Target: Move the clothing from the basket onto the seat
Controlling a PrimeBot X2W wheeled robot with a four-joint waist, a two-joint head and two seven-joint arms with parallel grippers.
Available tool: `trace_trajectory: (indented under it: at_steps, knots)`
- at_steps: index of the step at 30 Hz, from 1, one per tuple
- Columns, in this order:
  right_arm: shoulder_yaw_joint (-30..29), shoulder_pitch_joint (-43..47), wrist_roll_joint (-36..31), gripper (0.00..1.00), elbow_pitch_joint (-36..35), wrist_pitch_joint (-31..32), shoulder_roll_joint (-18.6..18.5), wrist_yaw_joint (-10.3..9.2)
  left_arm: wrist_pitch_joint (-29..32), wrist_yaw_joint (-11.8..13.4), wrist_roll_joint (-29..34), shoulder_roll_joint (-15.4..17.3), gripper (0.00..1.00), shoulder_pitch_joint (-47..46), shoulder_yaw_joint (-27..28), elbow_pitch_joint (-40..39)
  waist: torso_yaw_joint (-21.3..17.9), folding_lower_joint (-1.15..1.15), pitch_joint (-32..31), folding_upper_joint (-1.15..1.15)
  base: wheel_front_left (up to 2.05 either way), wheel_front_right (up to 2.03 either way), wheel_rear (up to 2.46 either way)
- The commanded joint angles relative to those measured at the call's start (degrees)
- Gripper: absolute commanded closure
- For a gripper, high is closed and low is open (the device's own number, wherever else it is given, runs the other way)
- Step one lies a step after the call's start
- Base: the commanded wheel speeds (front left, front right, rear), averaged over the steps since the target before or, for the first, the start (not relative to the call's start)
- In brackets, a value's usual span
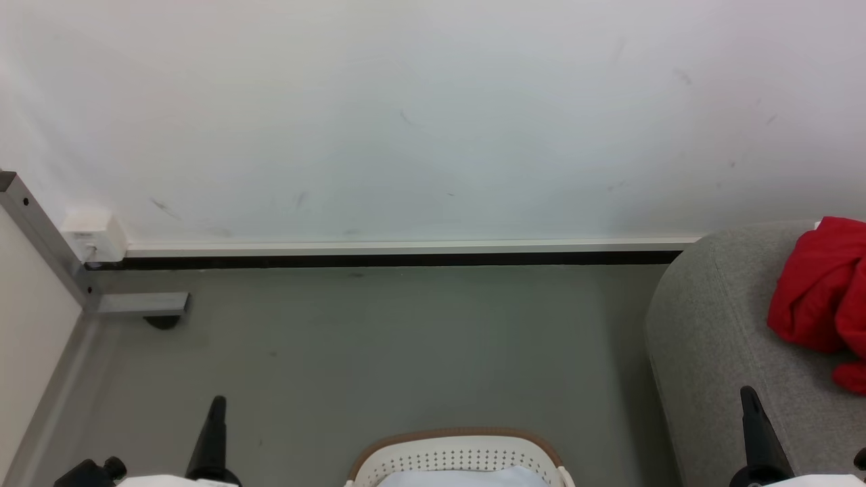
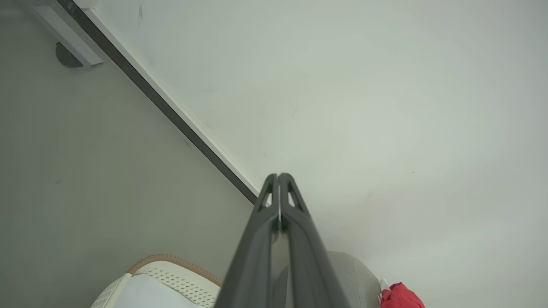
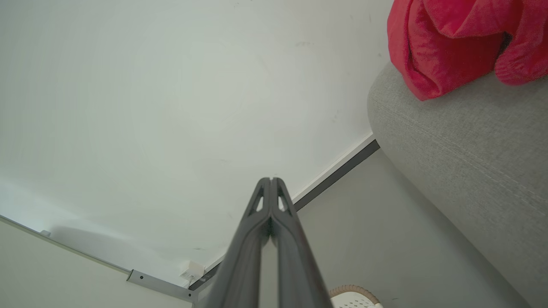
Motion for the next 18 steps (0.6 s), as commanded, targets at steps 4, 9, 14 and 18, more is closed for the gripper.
trace_trajectory:
  at_steps: [4,9,14,18]
  knots:
    - [-0.67,-1.77,3.30,1.00,-0.37,0.77,-0.40,-0.07,0.94,-0.48,-3.15,0.07,1.00,-1.58,0.73,-0.33,0.05,0.00,0.06,0.00,0.00,0.00,0.00]
    - [-1.20,-2.01,6.40,1.00,-0.23,1.62,-0.37,-0.07,1.79,-0.69,-6.01,-0.13,1.00,-1.90,1.19,-0.12,0.11,0.00,0.14,0.00,0.00,0.00,0.00]
    - [-1.64,-2.39,9.38,1.00,-0.10,2.42,-0.33,-0.08,2.57,-0.91,-8.70,-0.35,1.00,-2.30,1.56,0.07,0.17,0.00,0.23,0.00,0.00,0.00,0.00]
    - [-2.02,-2.69,11.51,1.00,0.00,3.00,-0.29,-0.09,3.23,-1.06,-10.95,-0.51,1.00,-2.56,1.87,0.22,0.22,0.00,0.29,0.00,0.00,0.00,0.00]
